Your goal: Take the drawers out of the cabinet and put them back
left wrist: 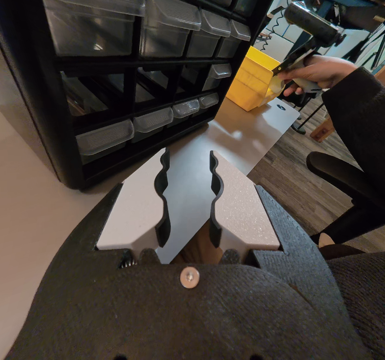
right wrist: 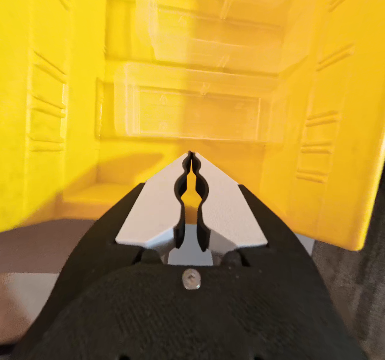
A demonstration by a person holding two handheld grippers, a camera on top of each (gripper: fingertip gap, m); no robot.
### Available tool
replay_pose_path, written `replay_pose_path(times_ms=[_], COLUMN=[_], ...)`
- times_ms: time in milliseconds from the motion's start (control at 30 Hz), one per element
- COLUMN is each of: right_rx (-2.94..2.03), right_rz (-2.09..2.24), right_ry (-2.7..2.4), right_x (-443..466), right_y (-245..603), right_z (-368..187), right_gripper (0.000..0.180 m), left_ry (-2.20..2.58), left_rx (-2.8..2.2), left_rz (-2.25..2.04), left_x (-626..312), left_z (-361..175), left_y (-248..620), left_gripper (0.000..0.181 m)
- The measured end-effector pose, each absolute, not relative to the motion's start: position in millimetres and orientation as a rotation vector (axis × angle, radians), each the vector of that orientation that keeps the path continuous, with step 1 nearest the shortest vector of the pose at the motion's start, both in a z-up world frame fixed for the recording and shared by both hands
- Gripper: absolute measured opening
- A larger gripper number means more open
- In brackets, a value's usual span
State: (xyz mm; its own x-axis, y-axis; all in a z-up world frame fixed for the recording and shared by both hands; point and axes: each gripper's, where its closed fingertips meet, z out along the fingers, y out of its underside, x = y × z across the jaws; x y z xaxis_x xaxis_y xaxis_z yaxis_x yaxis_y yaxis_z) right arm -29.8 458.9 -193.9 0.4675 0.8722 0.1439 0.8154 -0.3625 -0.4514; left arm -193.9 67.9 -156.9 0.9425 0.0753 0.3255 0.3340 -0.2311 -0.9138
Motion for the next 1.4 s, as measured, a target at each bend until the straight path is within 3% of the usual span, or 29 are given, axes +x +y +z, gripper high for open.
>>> replay_pose_path(times_ms=[733,967,1200,1400], right_rx=[-2.181,-2.021,-1.151,-0.318], right_rz=[-0.087,-0.194,-0.276,-0.212], right_ry=[-1.498,-1.420,-1.226,-1.346], right_x=[-62,-52,-105,-149], right_y=[491,484,415,254], right_z=[-203,-137,9,7], right_gripper=[0.000,0.000,0.000,0.000], left_ry=[-0.449,-0.426,-0.368,-0.297], left_rx=[-1.786,-1.791,-1.806,-1.814], left_rz=[-0.125,-0.140,-0.197,-0.264], left_x=[-218,-215,-206,-193], left_z=[-162,-161,-161,-159], left_y=[26,32,51,73], left_gripper=[0.035,0.035,0.035,0.035])
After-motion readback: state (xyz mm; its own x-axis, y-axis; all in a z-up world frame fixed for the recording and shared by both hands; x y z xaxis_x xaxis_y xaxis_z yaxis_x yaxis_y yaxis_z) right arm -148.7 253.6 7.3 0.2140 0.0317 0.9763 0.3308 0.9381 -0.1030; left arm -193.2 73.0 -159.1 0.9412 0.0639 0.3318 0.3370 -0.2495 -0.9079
